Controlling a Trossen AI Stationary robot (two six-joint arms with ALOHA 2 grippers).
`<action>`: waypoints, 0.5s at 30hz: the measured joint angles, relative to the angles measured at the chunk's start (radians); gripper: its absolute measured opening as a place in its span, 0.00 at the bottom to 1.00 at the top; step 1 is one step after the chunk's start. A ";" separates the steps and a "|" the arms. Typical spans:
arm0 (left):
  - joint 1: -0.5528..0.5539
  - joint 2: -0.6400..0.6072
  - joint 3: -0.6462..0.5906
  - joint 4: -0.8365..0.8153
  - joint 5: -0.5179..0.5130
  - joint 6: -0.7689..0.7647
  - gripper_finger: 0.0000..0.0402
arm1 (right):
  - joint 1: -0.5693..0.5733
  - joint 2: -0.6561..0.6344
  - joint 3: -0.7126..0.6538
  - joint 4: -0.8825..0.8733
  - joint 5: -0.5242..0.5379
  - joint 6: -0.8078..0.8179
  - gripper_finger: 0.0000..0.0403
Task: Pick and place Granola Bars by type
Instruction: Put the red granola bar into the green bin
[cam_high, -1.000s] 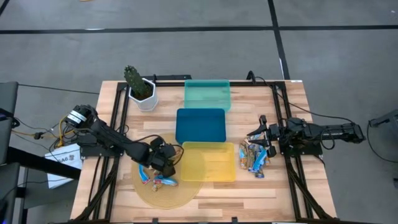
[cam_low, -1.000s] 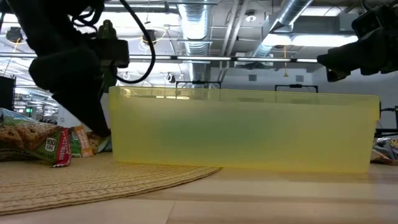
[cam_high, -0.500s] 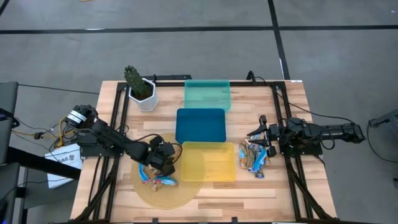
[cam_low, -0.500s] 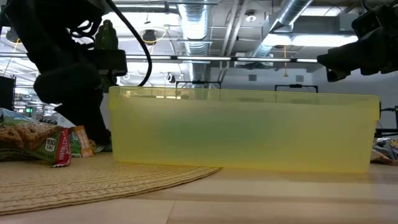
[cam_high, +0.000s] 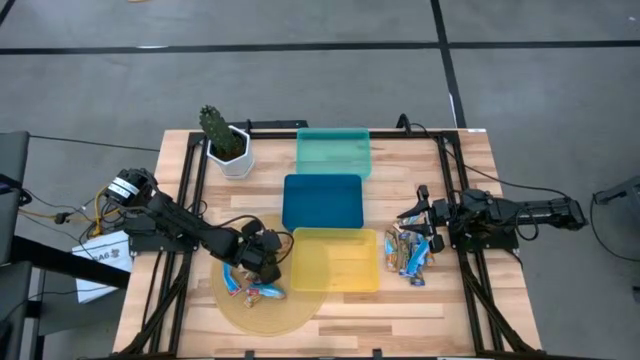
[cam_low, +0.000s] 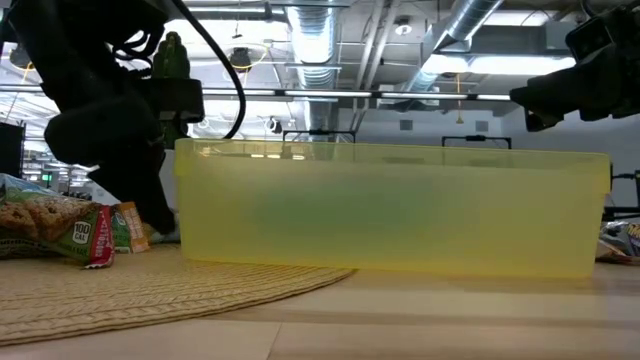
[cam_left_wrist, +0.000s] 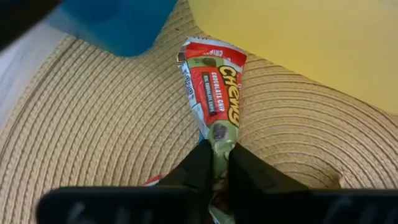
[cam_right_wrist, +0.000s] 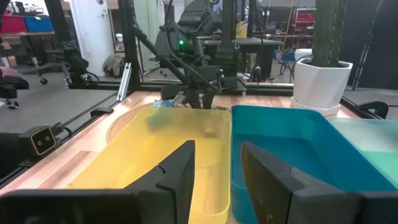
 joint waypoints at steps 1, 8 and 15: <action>-0.001 0.000 0.000 0.000 0.005 0.000 0.04 | 0.000 0.000 0.000 0.000 0.000 0.000 0.31; -0.019 -0.008 0.000 0.000 0.019 0.002 0.05 | 0.000 0.000 0.000 0.000 0.000 0.000 0.31; -0.045 -0.059 0.000 -0.003 0.001 0.003 0.04 | 0.000 0.000 0.000 0.000 0.000 0.000 0.31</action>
